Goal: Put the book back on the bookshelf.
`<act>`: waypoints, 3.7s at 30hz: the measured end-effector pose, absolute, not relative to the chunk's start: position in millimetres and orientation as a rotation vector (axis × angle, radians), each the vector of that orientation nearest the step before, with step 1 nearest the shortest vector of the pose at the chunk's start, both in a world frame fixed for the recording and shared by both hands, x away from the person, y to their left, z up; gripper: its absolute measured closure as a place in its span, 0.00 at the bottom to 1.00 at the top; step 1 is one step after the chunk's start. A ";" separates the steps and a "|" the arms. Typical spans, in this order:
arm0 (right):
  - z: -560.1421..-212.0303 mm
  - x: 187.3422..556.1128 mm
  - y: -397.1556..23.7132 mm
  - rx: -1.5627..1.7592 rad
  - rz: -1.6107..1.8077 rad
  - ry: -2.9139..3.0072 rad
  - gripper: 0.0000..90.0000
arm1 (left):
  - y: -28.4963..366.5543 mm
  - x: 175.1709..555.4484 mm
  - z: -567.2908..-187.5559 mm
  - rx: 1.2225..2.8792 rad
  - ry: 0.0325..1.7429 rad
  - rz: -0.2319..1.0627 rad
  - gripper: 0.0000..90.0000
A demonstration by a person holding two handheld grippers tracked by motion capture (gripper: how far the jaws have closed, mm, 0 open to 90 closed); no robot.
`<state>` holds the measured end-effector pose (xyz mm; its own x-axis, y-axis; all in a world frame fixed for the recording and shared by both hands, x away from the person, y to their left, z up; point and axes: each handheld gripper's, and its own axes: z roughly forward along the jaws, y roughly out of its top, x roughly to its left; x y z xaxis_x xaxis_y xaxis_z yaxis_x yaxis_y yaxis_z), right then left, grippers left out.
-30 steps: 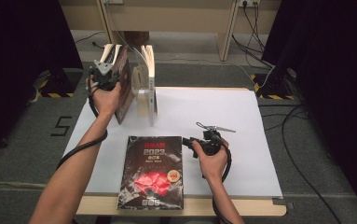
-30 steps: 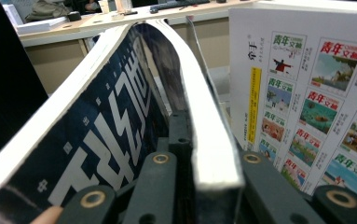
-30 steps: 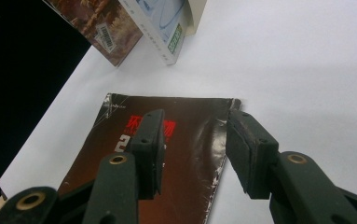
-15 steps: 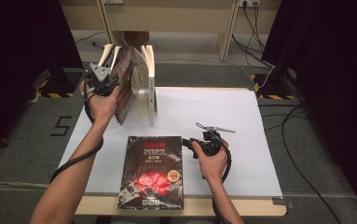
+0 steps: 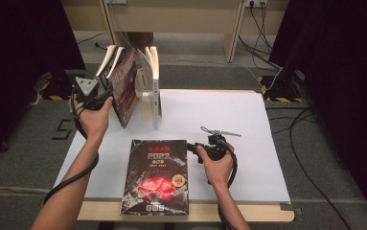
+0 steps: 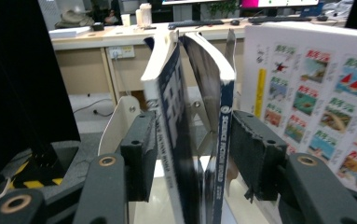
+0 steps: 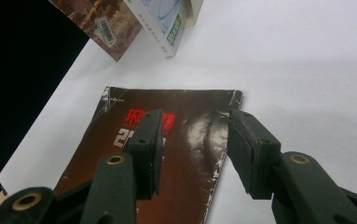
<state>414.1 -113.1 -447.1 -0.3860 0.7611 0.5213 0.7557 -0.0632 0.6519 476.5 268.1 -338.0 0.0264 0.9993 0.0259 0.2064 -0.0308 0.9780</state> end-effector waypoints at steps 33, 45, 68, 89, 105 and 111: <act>-448.1 415.4 -114.7 1.743 1.482 2.163 0.62 | 282.5 537.4 -346.7 1.431 1.452 0.781 0.80; -447.3 415.3 -115.0 1.740 1.480 2.165 0.62 | 256.3 536.9 -349.4 1.443 1.380 0.956 0.84; -446.9 415.5 -114.2 1.732 1.475 2.171 0.62 | 247.3 523.9 -359.6 1.437 1.321 0.949 0.62; -445.5 414.5 -113.4 1.735 1.463 2.170 0.62 | 260.3 500.9 -359.1 1.433 1.347 0.862 0.48; -443.6 414.3 -114.4 1.732 1.454 2.173 0.62 | 262.8 483.4 -365.9 1.434 1.362 0.810 0.44; -442.5 414.4 -114.0 1.734 1.447 2.175 0.62 | 262.1 477.0 -364.1 1.438 1.359 0.802 0.43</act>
